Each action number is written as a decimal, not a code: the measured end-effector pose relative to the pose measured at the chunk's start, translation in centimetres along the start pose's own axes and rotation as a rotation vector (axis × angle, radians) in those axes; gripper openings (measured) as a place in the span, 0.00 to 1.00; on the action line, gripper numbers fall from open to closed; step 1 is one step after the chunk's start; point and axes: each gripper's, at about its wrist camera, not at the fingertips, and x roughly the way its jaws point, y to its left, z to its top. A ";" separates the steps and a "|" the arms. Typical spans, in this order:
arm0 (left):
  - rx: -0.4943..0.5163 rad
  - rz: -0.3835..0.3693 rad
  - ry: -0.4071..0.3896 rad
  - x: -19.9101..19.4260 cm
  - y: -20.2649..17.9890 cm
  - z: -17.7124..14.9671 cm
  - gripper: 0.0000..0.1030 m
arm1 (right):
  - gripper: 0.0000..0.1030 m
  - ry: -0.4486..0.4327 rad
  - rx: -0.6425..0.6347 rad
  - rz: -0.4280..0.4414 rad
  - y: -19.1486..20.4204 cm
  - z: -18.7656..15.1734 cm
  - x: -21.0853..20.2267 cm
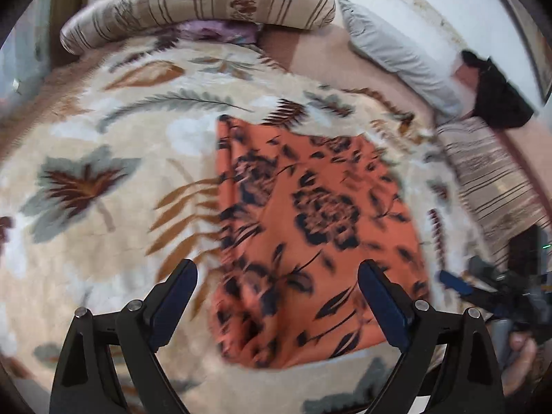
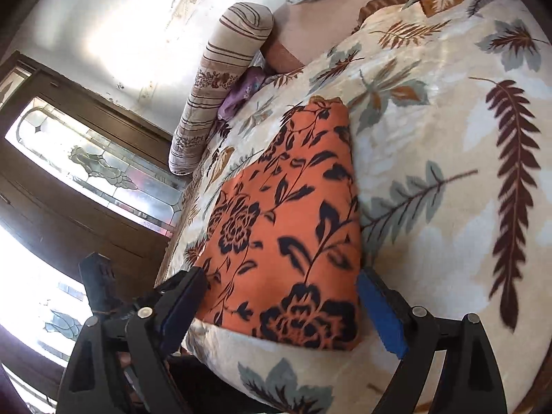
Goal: Fold small clothes
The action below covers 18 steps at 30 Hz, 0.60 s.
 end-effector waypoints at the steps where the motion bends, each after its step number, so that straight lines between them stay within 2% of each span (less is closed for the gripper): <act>1: -0.027 -0.035 0.018 0.9 0.4 0.8 0.92 | 0.88 0.016 0.002 -0.005 -0.4 0.6 0.3; 3: -0.071 -0.074 0.050 2.7 1.1 1.8 0.92 | 0.88 0.026 0.014 -0.027 -1.3 2.6 1.4; 5: -0.116 -0.069 0.082 4.4 1.8 2.3 0.90 | 0.88 0.051 0.027 -0.042 -2.1 4.4 3.3; 7: -0.126 -0.094 0.116 5.6 2.2 2.4 0.90 | 0.88 0.100 0.039 -0.060 -2.7 5.4 5.5; 8: -0.142 -0.105 0.145 6.4 2.4 2.3 0.84 | 0.87 0.141 0.036 -0.073 -3.0 5.6 7.0; 9: -0.152 -0.109 0.164 7.0 2.5 2.1 0.70 | 0.78 0.181 0.028 -0.089 -3.1 5.6 8.2; 10: -0.133 -0.091 0.158 7.1 2.2 1.9 0.65 | 0.63 0.184 -0.003 -0.109 -2.9 5.6 8.8; 11: -0.108 -0.082 0.157 7.2 1.8 1.8 0.54 | 0.47 0.206 -0.036 -0.107 -2.3 5.7 9.3; 12: -0.096 -0.093 0.160 7.2 1.4 1.8 0.40 | 0.39 0.208 -0.052 -0.112 -1.8 5.8 9.2; 14: -0.086 -0.113 0.131 6.3 0.6 2.4 0.29 | 0.33 0.187 -0.125 -0.132 -0.4 6.3 8.3; 18: -0.010 -0.151 0.061 5.1 -3.1 4.4 0.28 | 0.32 0.098 -0.233 -0.148 1.9 8.0 4.6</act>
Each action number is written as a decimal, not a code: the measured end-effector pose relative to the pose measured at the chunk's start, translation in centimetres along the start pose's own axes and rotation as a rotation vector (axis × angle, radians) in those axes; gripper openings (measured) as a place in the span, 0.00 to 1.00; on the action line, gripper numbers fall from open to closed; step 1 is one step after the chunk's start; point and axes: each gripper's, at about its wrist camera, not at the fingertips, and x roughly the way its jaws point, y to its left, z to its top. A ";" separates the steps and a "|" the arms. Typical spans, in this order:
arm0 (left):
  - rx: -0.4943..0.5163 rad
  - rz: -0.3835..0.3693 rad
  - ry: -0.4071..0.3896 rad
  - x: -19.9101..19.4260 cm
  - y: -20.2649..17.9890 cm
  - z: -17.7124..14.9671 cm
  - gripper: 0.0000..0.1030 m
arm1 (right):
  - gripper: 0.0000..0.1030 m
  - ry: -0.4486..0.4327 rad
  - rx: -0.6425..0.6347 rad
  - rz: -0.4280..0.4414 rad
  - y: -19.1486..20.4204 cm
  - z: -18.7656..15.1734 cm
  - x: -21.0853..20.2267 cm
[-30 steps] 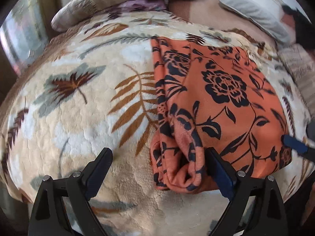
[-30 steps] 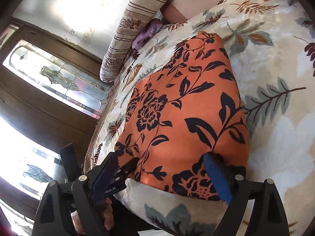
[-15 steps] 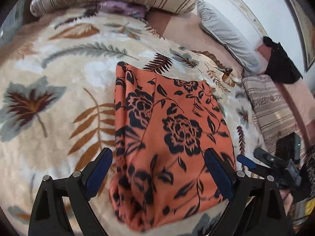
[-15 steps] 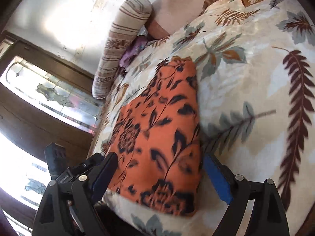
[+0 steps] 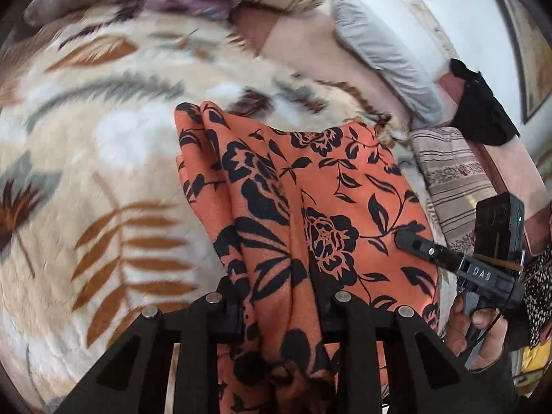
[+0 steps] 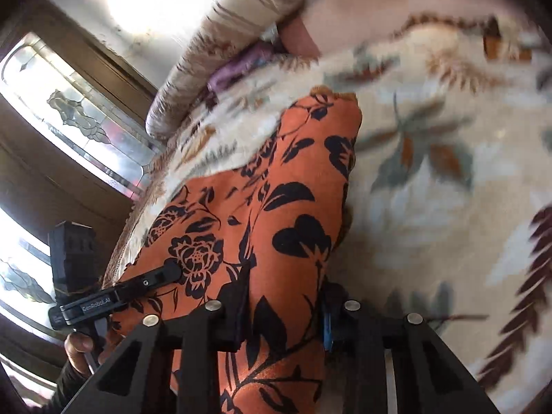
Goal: Fold small clothes
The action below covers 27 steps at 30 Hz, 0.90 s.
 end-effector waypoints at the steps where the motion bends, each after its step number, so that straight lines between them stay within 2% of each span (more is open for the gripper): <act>1: 0.022 -0.012 -0.018 0.1 -1.1 0.7 0.28 | 0.32 -0.018 0.000 0.002 -0.4 0.7 -1.1; 3: 0.043 -0.053 -0.047 0.9 -3.2 2.1 0.28 | 0.32 -0.070 -0.003 -0.021 -1.5 1.7 -3.4; 7: 0.081 -0.037 -0.006 5.1 -6.2 4.0 0.33 | 0.33 -0.119 0.092 -0.043 -6.3 2.7 -5.2; 9: 0.080 0.037 0.055 8.3 -6.7 4.0 0.42 | 0.38 -0.102 0.148 -0.075 -8.9 2.4 -4.4; 10: 0.081 0.095 0.081 9.5 -6.7 3.8 0.44 | 0.39 -0.103 0.190 -0.123 -10.4 1.9 -4.1; 11: 0.086 0.158 0.106 10.5 -6.5 3.5 0.51 | 0.44 -0.097 0.214 -0.167 -11.5 1.4 -3.8; 12: 0.086 0.175 0.109 10.7 -6.3 3.1 0.61 | 0.45 -0.080 0.238 -0.222 -12.6 0.6 -3.5; 13: 0.083 0.186 0.087 10.1 -6.1 2.8 0.64 | 0.48 -0.099 0.254 -0.217 -13.2 -0.1 -3.9; 16: 0.108 0.237 0.039 7.8 -6.4 2.4 0.66 | 0.51 -0.163 0.233 -0.260 -12.0 -0.7 -5.9; 18: 0.131 0.250 -0.012 6.2 -6.9 1.8 0.66 | 0.51 -0.226 0.176 -0.216 -9.6 -0.5 -7.6; 20: 0.146 0.261 -0.024 6.0 -6.9 1.5 0.67 | 0.64 -0.257 0.114 -0.164 -7.0 -0.1 -8.0; 22: 0.150 0.283 0.005 7.1 -7.0 1.4 0.67 | 0.70 -0.230 0.078 -0.116 -5.5 0.1 -6.7; 24: 0.126 0.301 0.045 8.1 -6.6 1.0 0.67 | 0.70 -0.171 0.126 -0.115 -7.0 -0.1 -4.4; 26: 0.110 0.301 0.052 7.9 -6.9 0.5 0.67 | 0.69 -0.100 0.210 -0.139 -9.4 -0.6 -2.1; 27: 0.113 0.313 0.045 7.5 -7.2 0.3 0.67 | 0.69 -0.122 0.208 -0.139 -9.3 -0.6 -2.5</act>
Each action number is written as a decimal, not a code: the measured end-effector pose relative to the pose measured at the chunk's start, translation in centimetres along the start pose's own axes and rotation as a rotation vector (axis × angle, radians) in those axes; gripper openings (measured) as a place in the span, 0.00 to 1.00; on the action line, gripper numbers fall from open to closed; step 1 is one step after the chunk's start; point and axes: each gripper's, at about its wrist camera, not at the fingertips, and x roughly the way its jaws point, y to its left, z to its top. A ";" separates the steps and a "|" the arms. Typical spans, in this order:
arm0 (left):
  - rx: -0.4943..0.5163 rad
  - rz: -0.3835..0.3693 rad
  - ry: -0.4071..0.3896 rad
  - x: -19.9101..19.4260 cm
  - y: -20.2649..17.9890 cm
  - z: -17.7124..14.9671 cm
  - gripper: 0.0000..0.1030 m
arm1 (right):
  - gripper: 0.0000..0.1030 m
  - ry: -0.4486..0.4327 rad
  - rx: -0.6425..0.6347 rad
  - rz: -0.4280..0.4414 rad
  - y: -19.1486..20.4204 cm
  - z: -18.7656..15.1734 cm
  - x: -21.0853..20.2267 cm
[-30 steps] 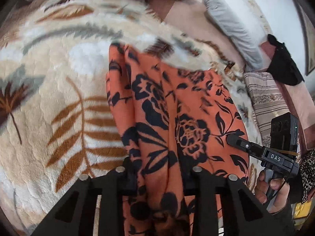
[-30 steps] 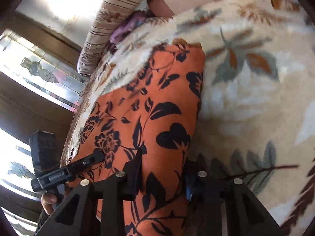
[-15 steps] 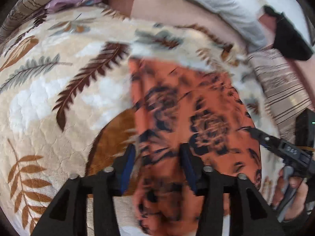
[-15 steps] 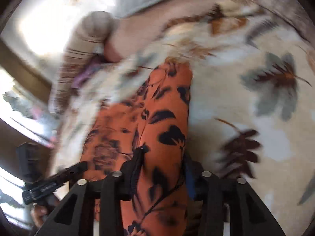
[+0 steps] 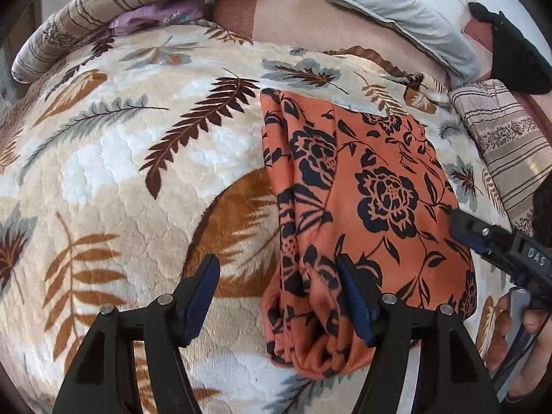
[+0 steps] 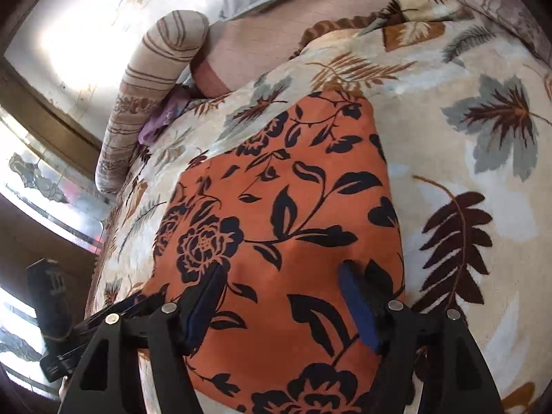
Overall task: Fold small clothes
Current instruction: 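Release the dress with both grippers and lift them away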
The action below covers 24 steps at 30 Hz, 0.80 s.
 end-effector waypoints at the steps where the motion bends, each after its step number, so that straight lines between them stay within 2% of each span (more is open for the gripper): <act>1: 0.009 0.014 -0.015 -0.7 -0.2 -0.2 0.67 | 0.70 -0.017 -0.004 -0.010 0.5 0.0 -0.9; 4: 0.036 0.062 -0.065 -3.4 -0.9 -0.7 0.68 | 0.70 -0.100 -0.083 -0.061 3.4 -0.1 -4.5; 7: 0.017 0.059 -0.128 -6.9 -1.5 -1.5 0.68 | 0.80 -0.186 -0.153 -0.097 6.2 -1.4 -8.8; 10: 0.003 0.072 -0.207 -11.1 -2.5 -2.9 0.85 | 0.80 -0.206 -0.199 -0.109 7.5 -2.9 -11.1; 13: 0.007 0.107 -0.338 -15.5 -3.8 -4.8 0.89 | 0.81 -0.227 -0.241 -0.138 8.8 -4.8 -13.6; 14: 0.020 0.119 -0.367 -16.8 -4.4 -5.5 0.91 | 0.86 -0.230 -0.254 -0.152 9.1 -5.5 -14.2; 18: 0.047 0.191 -0.407 -19.1 -5.7 -7.1 1.00 | 1.00 -0.208 -0.273 -0.203 9.5 -8.2 -16.1; 20: 0.055 0.230 -0.400 -19.3 -6.0 -7.7 1.00 | 1.00 -0.188 -0.291 -0.239 9.3 -9.3 -16.3; 24: 0.040 0.196 -0.345 -18.7 -6.0 -8.2 1.00 | 1.00 -0.137 -0.275 -0.299 8.3 -11.0 -15.7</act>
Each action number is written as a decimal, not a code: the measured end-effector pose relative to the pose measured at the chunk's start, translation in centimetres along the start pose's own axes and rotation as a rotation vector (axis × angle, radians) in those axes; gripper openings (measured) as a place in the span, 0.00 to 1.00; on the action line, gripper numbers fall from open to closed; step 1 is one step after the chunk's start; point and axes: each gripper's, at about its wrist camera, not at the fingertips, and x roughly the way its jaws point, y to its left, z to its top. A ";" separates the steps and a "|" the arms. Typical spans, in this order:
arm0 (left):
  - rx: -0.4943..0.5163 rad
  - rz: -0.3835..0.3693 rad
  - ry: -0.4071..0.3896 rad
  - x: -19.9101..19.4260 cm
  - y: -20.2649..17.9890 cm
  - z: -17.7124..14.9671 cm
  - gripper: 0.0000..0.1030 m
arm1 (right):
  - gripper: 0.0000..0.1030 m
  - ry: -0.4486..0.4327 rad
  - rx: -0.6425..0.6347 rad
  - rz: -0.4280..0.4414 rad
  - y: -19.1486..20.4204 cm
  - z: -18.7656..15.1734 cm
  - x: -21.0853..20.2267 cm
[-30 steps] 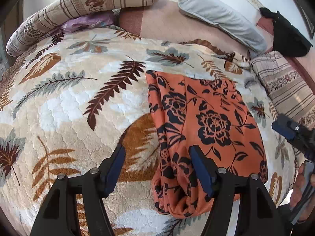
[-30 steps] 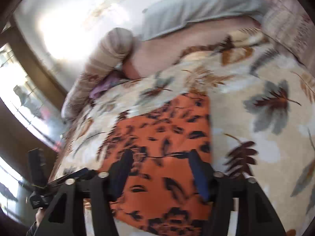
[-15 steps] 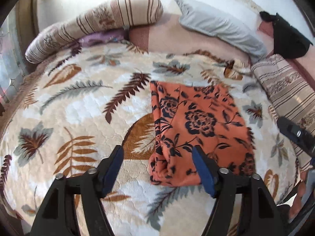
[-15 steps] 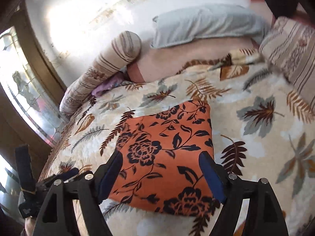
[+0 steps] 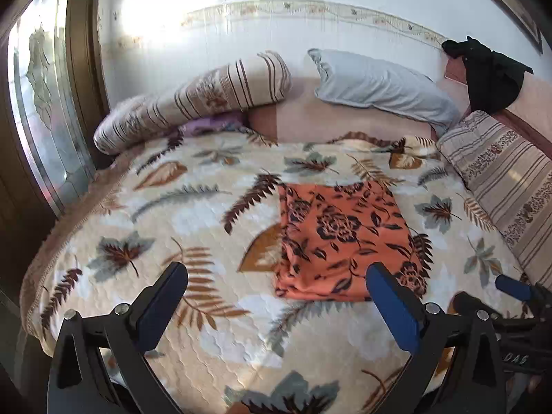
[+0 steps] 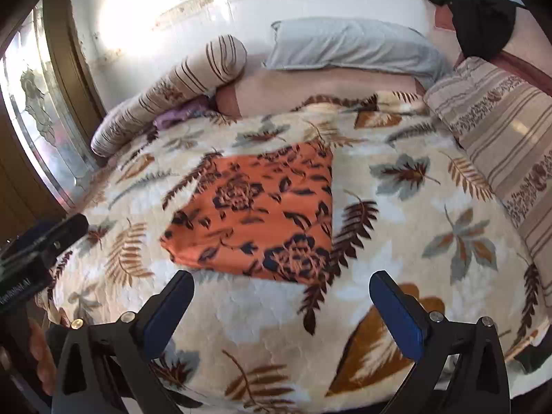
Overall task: Fold small clothes
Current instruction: 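Release the dress with both grippers and lift them away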
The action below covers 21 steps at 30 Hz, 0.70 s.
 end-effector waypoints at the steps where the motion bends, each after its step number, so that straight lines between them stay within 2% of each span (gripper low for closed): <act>1: -0.008 -0.007 0.012 0.1 0.0 -0.1 1.00 | 1.00 0.010 -0.002 -0.007 0.0 -0.4 0.1; 10: 0.012 -0.025 0.001 -0.2 -1.1 0.0 1.00 | 1.00 -0.004 -0.081 -0.017 1.3 -0.8 -0.4; 14: 0.041 0.002 0.003 0.1 -1.9 0.3 1.00 | 1.00 -0.007 -0.097 -0.025 1.5 -0.7 -0.3; 21: 0.050 -0.033 -0.001 0.7 -2.8 0.7 1.00 | 1.00 -0.008 -0.100 -0.054 0.8 -0.3 0.1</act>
